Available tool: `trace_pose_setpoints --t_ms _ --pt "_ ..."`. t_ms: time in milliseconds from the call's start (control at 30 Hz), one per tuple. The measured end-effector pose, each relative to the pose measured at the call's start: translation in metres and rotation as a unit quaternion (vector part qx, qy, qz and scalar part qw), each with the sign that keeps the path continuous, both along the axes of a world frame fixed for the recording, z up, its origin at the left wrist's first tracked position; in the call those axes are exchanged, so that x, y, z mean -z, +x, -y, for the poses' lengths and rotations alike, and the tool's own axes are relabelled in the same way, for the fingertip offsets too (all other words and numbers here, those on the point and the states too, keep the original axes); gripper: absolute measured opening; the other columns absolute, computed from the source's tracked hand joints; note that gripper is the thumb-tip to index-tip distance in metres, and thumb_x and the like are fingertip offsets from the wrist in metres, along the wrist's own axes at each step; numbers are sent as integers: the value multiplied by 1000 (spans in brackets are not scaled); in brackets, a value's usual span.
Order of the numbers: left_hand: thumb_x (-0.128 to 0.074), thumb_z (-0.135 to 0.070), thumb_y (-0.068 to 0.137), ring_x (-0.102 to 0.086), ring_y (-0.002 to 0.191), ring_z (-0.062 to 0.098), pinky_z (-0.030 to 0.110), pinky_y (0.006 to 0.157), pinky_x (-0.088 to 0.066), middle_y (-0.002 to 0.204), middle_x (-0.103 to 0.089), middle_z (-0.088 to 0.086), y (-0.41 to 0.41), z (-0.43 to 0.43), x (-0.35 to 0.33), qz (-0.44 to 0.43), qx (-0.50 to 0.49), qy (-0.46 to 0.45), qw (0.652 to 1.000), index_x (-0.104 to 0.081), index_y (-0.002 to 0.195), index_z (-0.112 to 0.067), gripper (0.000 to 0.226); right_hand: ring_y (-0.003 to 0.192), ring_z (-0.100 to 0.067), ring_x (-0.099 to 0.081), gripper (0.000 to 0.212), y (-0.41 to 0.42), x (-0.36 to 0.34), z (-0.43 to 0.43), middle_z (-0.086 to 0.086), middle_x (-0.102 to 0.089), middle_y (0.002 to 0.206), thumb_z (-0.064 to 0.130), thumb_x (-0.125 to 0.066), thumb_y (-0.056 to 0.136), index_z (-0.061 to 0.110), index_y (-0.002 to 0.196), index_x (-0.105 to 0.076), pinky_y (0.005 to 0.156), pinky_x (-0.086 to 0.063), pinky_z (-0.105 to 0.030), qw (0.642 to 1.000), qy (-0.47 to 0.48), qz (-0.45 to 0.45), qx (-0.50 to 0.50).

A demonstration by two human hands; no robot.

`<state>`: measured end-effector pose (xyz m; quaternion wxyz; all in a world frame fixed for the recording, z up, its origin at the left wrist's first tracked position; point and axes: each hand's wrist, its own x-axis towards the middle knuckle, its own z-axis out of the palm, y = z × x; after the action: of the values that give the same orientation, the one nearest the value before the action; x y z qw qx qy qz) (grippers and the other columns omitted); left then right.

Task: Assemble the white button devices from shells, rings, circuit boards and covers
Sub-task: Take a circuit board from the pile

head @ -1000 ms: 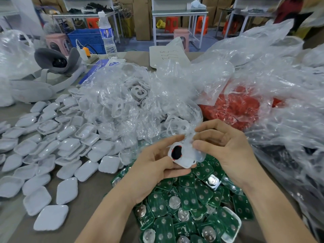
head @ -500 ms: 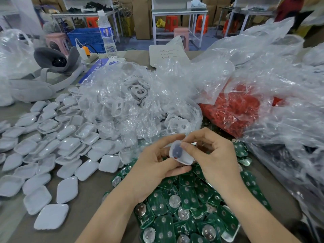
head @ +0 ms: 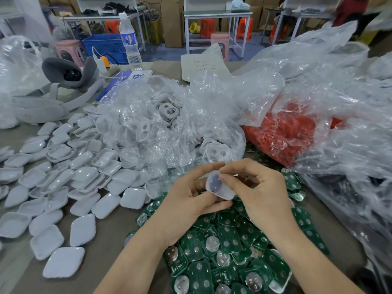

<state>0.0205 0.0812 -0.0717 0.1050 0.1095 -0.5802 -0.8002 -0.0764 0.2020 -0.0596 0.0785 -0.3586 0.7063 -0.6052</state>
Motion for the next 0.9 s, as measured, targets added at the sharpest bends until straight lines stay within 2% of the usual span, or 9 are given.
trace_pose_setpoints --t_ms 167,500,667,800,900 --pt "-65 0 79 -70 103 26 29 83 -58 105 -73 12 0 0 -1 -1 2 6 1000 -71 110 -27 41 79 -2 -67 21 -3 -2 -1 16 -72 79 9 -74 81 30 77 -72 73 -49 -12 1000 -23 10 3" --pt "-63 -1 78 -71 102 24 29 82 -58 103 -74 8 1 -1 -2 -5 2 -1 1000 -71 108 -28 41 77 -1 -67 23 -1 0 -1 17 -71 78 9 -74 81 32 77 -72 70 -48 -10 1000 -7 3 -8" --pt "-60 2 78 -70 104 26 31 83 -57 108 -72 14 0 -1 -2 -6 2 6 1000 -65 116 -20 44 76 -11 -66 22 1 3 0 15 -70 83 11 -75 80 33 80 -72 67 -52 -21 1000 5 -23 6" --pt "-57 6 79 -69 105 27 31 83 -58 110 -71 17 0 0 -1 -9 5 16 1000 -65 116 -18 45 80 -8 -59 21 1 3 2 15 -57 89 9 -75 79 30 78 -74 65 -43 -12 997 14 -68 23" --pt "-64 1 81 -68 107 27 33 85 -57 113 -71 14 0 -1 -1 -10 6 12 1000 -67 116 -20 42 75 -10 -58 23 0 4 2 14 -58 84 6 -75 78 29 76 -73 63 -43 -13 998 15 -61 25"
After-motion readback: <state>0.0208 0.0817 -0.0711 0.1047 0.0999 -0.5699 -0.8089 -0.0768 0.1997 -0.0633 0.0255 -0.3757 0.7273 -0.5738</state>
